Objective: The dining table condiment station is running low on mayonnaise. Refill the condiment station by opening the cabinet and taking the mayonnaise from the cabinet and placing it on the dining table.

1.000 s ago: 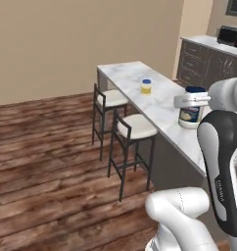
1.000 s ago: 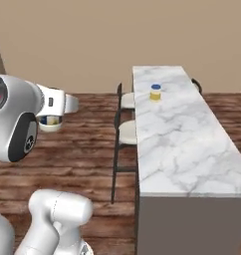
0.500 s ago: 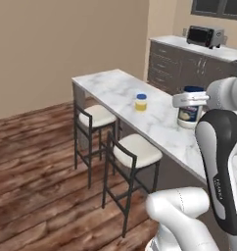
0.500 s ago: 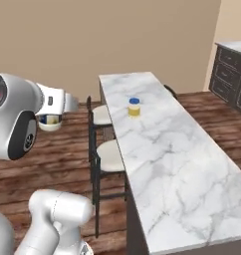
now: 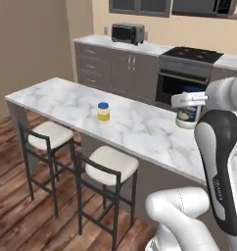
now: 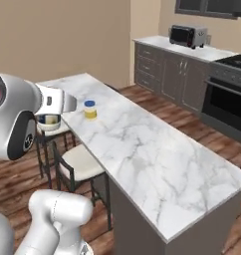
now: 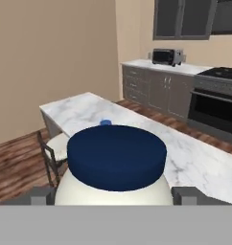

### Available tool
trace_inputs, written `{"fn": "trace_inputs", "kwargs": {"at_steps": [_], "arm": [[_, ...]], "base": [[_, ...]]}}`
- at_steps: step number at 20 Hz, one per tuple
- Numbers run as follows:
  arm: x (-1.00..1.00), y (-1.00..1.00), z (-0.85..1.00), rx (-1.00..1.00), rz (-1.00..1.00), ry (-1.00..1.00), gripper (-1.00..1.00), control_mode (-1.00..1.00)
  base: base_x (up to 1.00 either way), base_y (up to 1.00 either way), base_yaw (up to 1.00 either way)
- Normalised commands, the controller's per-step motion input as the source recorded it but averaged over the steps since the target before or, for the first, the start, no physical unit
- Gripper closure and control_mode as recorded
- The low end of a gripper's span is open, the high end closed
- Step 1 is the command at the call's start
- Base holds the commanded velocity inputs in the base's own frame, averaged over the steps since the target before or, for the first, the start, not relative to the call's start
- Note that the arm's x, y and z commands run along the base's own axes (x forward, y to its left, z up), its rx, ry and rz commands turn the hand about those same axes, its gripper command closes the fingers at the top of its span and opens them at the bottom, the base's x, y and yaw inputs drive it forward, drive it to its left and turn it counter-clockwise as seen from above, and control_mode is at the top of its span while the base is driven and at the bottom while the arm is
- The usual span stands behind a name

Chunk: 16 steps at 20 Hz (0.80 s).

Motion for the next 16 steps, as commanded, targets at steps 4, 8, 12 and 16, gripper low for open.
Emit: {"fn": "trace_inputs", "kwargs": {"at_steps": [4,8,12,16], "arm": [[0.00,0.00,0.00,0.00,0.00,0.00,1.00,1.00],[0.00,0.00,0.00,0.00,0.00,0.00,1.00,1.00],[0.00,0.00,0.00,0.00,0.00,0.00,1.00,1.00],[0.00,0.00,0.00,0.00,0.00,0.00,1.00,1.00]], "base": [[0.46,0.78,-0.60],[0.29,0.86,-0.47],[0.04,0.64,-0.41],[0.01,0.57,-0.45]]}}
